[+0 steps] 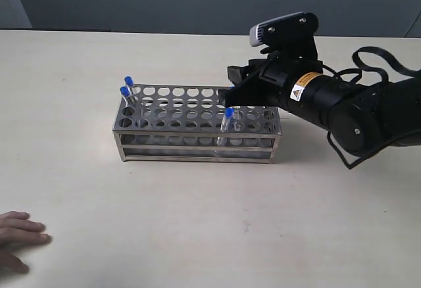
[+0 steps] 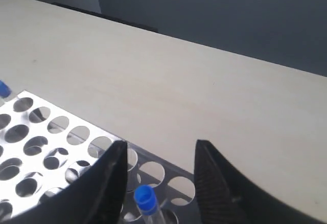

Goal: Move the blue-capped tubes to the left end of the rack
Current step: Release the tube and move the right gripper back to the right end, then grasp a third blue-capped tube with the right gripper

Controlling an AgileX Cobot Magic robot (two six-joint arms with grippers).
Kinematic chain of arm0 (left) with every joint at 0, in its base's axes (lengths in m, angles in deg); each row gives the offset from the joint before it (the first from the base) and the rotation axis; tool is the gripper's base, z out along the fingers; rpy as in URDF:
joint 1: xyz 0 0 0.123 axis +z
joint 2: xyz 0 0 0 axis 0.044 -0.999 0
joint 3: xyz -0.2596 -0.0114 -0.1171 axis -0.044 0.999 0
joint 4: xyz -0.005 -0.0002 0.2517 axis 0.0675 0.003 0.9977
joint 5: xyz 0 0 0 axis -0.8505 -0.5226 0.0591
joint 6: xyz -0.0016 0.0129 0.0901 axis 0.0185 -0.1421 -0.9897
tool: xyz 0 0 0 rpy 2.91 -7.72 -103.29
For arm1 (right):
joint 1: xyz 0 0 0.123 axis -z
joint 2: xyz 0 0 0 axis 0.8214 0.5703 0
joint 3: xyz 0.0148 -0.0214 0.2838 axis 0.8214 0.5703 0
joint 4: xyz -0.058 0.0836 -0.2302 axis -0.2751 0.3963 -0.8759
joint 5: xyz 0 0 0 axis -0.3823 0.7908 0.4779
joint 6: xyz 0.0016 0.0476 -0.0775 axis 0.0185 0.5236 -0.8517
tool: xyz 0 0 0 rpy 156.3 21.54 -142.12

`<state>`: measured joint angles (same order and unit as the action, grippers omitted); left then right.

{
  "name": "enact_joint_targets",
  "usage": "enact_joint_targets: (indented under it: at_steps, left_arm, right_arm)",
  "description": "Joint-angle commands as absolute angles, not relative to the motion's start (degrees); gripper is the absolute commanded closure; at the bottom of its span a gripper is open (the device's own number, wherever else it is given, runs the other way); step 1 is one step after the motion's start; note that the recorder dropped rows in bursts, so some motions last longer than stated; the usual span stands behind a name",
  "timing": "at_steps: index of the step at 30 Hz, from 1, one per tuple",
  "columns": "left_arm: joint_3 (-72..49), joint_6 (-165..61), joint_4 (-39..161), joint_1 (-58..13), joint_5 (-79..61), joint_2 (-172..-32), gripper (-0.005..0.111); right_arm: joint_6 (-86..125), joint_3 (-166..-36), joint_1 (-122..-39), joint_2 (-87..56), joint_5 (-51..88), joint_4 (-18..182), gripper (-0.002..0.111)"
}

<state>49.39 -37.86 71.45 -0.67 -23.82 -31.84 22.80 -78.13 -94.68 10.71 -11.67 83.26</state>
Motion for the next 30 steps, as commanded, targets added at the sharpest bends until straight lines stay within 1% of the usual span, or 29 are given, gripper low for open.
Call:
enact_joint_targets:
  at_steps: [1,12,19,30]
  left_arm:
    - [49.1,-37.8,71.6,-0.9,-23.1,-32.0,0.106]
    - [49.1,-37.8,71.6,-0.9,-23.1,-32.0,0.106]
    - [49.1,-37.8,71.6,-0.9,-23.1,-32.0,0.106]
    - [49.1,-37.8,71.6,-0.9,-23.1,-32.0,0.106]
  right_arm:
    - [21.6,-77.8,-94.3,12.5,-14.4,84.3,0.066]
    - [21.7,-77.8,-94.3,13.4,-14.7,83.6,0.066]
    - [26.8,-77.8,-94.7,13.4,-14.7,78.5,0.066]
    - [26.1,-77.8,-94.7,15.6,-14.5,77.5,0.066]
